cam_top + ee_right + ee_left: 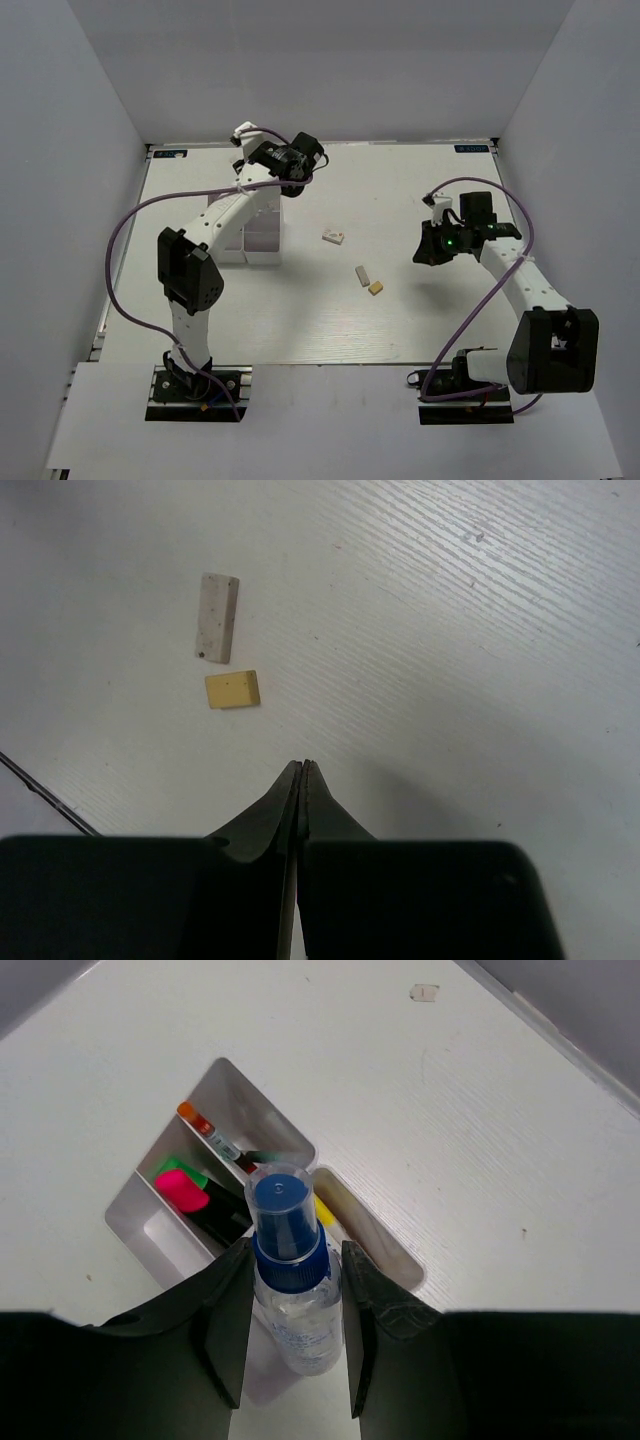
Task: Sort the stationery into containers
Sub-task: Place the stationery in the storage box.
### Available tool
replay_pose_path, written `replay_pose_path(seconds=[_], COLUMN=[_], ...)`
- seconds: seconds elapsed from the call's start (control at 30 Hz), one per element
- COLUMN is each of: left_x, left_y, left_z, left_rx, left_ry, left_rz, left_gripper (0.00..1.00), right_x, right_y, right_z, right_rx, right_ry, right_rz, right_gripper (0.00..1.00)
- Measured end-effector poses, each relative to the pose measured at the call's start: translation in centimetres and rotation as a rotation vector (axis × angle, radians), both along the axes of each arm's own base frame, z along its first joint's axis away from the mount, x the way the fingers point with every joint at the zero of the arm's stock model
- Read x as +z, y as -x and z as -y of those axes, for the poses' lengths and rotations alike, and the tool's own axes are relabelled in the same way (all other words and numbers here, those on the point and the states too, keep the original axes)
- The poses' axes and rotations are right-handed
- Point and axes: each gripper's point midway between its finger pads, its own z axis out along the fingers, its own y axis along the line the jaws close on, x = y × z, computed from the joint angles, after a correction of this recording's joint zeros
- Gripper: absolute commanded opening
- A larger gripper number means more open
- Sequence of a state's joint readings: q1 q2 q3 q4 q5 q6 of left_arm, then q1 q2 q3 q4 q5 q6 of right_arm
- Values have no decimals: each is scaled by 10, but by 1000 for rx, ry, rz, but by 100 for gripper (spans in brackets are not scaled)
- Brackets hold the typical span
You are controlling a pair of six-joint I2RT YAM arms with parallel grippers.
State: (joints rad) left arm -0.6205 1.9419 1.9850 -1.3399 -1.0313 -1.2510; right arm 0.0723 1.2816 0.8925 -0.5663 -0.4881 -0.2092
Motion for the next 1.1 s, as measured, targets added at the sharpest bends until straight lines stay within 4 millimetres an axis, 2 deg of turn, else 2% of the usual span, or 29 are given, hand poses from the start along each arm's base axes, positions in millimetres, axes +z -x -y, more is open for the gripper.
replay_pose_path(seconds=[0.13,0.5,0.9,1.1], left_x=[-11,-47,-58,-74], left_y=[-5,9,11,3], left_z=[-7,-21,-20,-15], left_rx=[21,58,96,111], left_ry=[-54,-106,-65,-68], left_rz=[-15,-82,-64,-66], left_gripper=[0,0,0,0], right_x=[-5,-7,-4,-4], right_y=[0,-3,-6,-6], right_z=[0,0,0,0], right_rx=[2,2,9,9], right_ry=[0,2,6,6], right_rz=[-21,-32,-21,-23], right_gripper=[0,0,0,0])
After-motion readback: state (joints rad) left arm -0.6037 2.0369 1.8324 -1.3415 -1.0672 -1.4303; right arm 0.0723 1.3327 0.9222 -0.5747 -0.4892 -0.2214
